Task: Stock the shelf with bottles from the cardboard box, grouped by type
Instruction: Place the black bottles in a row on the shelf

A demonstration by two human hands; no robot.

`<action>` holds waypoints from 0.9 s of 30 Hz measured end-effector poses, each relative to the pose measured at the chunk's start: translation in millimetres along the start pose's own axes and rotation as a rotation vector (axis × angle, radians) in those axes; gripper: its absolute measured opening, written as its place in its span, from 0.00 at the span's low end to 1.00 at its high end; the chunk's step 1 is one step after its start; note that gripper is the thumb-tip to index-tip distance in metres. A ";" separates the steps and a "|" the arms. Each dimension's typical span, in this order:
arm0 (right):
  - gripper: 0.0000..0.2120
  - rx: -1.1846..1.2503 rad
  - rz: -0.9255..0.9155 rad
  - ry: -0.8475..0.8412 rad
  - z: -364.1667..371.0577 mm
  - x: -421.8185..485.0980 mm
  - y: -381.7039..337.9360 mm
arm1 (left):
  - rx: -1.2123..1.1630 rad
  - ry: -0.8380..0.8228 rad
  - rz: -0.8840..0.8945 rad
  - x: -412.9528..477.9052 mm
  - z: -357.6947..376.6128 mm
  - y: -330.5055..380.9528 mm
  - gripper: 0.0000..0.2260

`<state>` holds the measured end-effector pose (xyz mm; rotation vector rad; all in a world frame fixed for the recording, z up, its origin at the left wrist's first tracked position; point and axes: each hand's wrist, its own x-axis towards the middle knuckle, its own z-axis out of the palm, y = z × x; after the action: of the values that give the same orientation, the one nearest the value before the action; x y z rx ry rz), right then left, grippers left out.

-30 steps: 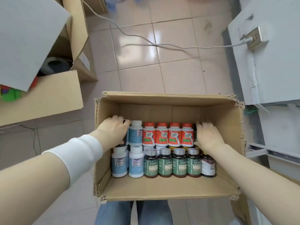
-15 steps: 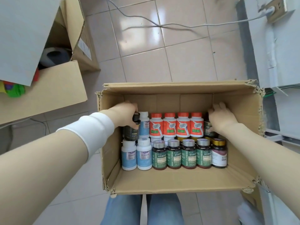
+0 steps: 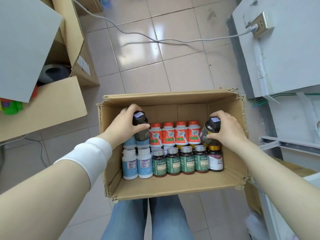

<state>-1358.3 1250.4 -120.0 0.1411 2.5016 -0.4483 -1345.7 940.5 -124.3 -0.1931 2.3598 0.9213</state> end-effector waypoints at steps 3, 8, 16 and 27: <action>0.30 0.397 0.074 0.049 -36.4 -29.5 -15.8 | -0.160 0.133 0.056 -25.4 -22.3 29.7 0.21; 0.29 1.035 0.086 0.003 -112.9 -116.2 -53.1 | -0.491 0.257 0.136 -86.1 -62.0 102.3 0.18; 0.21 1.639 0.025 0.128 -181.0 -308.5 -94.1 | -0.719 0.085 0.372 -182.6 -96.5 209.4 0.08; 0.18 1.797 -0.220 0.534 -196.7 -557.3 -61.8 | -0.702 -0.362 0.847 -396.9 -75.7 364.6 0.09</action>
<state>-1017.6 1260.4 366.7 0.6972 1.6576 -2.8165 -1180.2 1133.7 356.8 0.7000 1.6619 1.9600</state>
